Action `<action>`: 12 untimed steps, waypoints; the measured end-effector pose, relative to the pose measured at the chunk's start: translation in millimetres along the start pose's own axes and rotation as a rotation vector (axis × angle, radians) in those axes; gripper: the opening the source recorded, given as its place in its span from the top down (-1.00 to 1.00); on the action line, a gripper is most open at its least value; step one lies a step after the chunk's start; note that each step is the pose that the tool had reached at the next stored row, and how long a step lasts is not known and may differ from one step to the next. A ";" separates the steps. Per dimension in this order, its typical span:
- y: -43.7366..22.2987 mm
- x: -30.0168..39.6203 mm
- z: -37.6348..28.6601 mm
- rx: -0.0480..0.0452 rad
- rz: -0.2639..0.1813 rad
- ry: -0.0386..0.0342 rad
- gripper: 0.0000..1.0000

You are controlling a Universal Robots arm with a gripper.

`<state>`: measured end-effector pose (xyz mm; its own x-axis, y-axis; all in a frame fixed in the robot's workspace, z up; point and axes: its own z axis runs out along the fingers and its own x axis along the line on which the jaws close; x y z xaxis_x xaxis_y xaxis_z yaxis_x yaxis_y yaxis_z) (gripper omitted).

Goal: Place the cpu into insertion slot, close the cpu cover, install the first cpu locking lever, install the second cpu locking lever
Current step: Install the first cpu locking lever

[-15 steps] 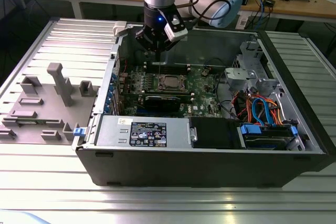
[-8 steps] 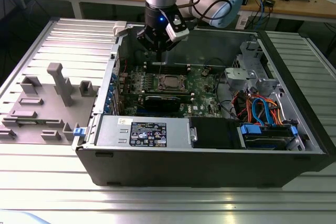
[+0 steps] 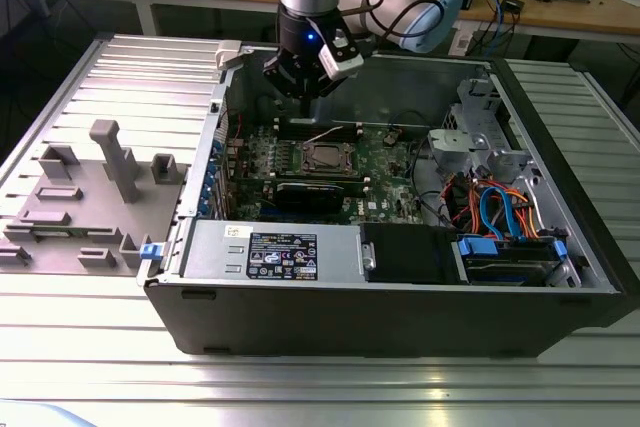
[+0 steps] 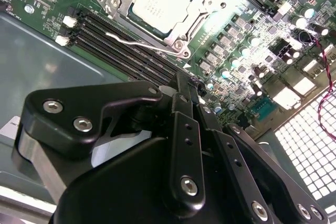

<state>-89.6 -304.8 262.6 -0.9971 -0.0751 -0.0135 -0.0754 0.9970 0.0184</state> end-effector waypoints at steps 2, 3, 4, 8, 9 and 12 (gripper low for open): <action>0.0 -0.1 0.0 0.0000 0.000 0.0001 0.79; 0.0 -0.1 0.0 0.0001 0.000 0.0001 0.79; 0.0 -0.1 0.0 0.0001 0.000 0.0001 0.79; -0.1 -1.1 0.0 0.0001 0.000 0.0001 0.79; -0.1 -1.1 0.0 0.0000 0.000 0.0001 0.79; -0.1 -1.1 0.0 0.0000 0.000 0.0001 0.79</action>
<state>-88.5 -304.8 262.6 -0.9971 -0.0752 -0.0134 -0.0755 0.9970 0.0184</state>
